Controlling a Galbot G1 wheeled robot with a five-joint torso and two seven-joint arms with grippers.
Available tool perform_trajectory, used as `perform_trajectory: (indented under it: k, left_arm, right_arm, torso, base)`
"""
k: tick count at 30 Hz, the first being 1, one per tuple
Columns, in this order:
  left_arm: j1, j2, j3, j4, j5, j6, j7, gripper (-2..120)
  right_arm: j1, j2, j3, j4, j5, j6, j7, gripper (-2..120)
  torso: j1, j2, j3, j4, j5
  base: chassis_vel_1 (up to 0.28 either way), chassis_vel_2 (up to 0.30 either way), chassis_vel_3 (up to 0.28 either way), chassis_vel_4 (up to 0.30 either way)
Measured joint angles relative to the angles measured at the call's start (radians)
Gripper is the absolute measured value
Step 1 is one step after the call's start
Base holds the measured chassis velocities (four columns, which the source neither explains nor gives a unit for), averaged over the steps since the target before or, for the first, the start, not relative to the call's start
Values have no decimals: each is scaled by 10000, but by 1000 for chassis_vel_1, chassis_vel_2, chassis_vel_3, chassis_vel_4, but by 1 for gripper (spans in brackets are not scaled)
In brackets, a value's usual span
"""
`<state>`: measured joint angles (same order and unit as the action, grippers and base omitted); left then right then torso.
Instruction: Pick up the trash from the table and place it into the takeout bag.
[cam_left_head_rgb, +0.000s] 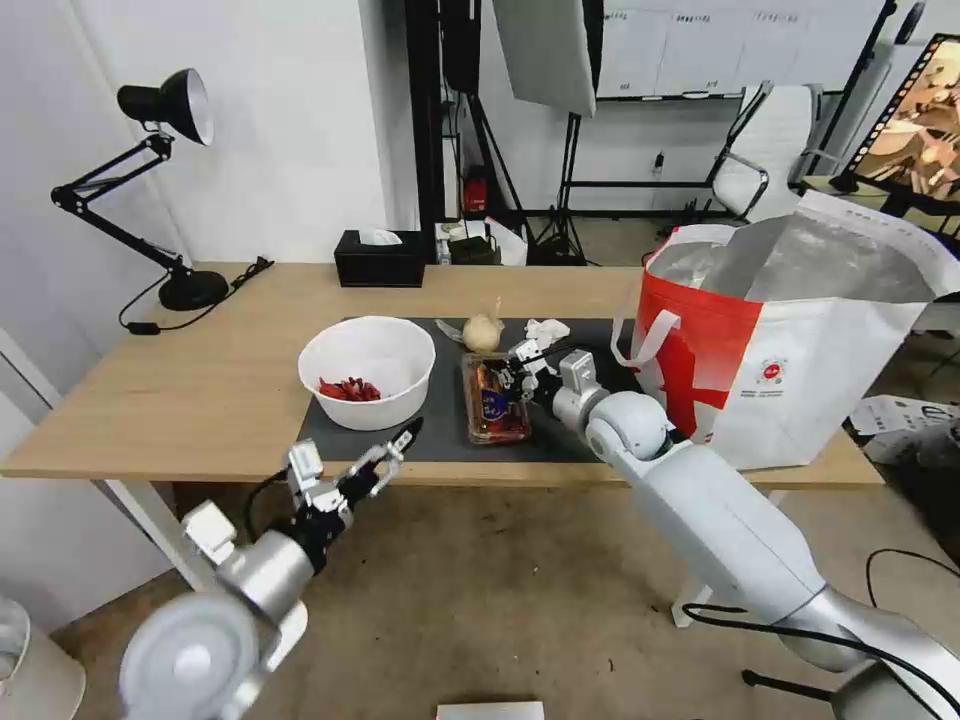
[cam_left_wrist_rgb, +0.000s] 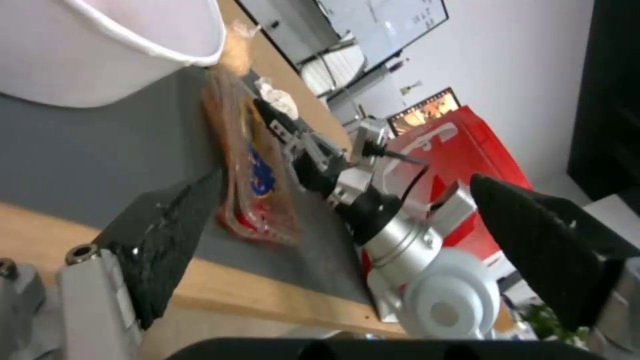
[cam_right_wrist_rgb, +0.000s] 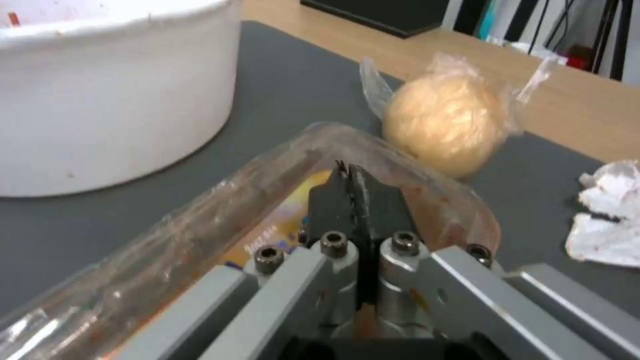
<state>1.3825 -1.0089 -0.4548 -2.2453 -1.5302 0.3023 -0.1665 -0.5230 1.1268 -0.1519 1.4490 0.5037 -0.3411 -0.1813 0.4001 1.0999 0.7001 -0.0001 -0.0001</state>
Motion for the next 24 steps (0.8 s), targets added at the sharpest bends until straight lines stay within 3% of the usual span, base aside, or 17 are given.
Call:
perform_trajectory:
  k: [3,9,19,24]
  left_arm:
    - [-794,324,636,688,-270,53,-14,100]
    - [-1851,361,1498,1529,-265,-5,-43,100]
    - [-2959,334,2408,2234,-275,-94,-383,100]
    - [-3848,209,3144,2749,-407,-96,-657,100]
  right_arm:
    - [-60,-25,19,11,-1,-21,82,0]
    - [-99,-31,42,31,41,-24,175,0]
    - [-191,-149,52,174,68,-137,253,0]
    - [-182,-343,63,376,361,-654,336,0]
  torso:
    - [-1,0,-1,1,0]
    - [0,0,0,1,0]
    - [-1,0,0,0,1]
    - [-1,1,-1,0,1]
  base:
    - [0,0,0,0]
    - [0,0,0,0]
    - [0,0,0,0]
    - [0,0,0,0]
